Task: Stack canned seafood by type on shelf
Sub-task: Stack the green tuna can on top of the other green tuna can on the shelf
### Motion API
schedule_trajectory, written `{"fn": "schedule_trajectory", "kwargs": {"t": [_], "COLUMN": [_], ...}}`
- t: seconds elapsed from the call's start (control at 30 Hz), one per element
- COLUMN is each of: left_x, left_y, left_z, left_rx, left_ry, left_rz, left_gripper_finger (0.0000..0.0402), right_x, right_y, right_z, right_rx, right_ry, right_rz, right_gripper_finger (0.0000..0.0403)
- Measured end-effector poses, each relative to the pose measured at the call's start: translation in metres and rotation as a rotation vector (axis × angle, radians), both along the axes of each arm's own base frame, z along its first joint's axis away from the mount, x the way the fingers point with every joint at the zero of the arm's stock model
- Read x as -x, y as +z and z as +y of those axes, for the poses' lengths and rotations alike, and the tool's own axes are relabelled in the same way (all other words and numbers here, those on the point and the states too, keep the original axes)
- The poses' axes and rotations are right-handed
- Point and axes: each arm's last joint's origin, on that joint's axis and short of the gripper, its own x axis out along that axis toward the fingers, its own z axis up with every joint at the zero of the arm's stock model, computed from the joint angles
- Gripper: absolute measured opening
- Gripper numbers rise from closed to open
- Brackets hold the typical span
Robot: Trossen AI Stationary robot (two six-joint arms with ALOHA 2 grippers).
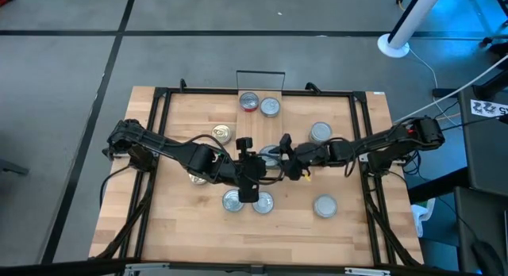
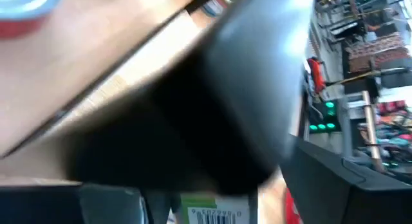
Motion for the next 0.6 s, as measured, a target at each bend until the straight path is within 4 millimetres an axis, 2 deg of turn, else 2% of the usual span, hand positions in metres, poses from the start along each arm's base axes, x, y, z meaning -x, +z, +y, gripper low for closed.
{"fn": "schedule_trajectory", "kwargs": {"t": [0.2, 0.6], "left_x": [0.0002, 0.0006], "left_y": [0.0000, -0.0001], "left_z": [-0.0006, -0.0026], "left_rx": [0.023, 0.023], "left_ry": [0.018, 0.013], "left_rz": [-0.010, -0.010], "left_gripper_finger": [0.0127, 0.0127], "right_x": [-0.0005, 0.0029], "right_y": [-0.0001, -0.0058], "right_z": [-0.0096, -0.0088], "right_rx": [-0.004, -0.013], "right_ry": [-0.035, -0.017], "right_rz": [0.001, 0.071], "right_gripper_finger": [0.0253, 0.0253]}}
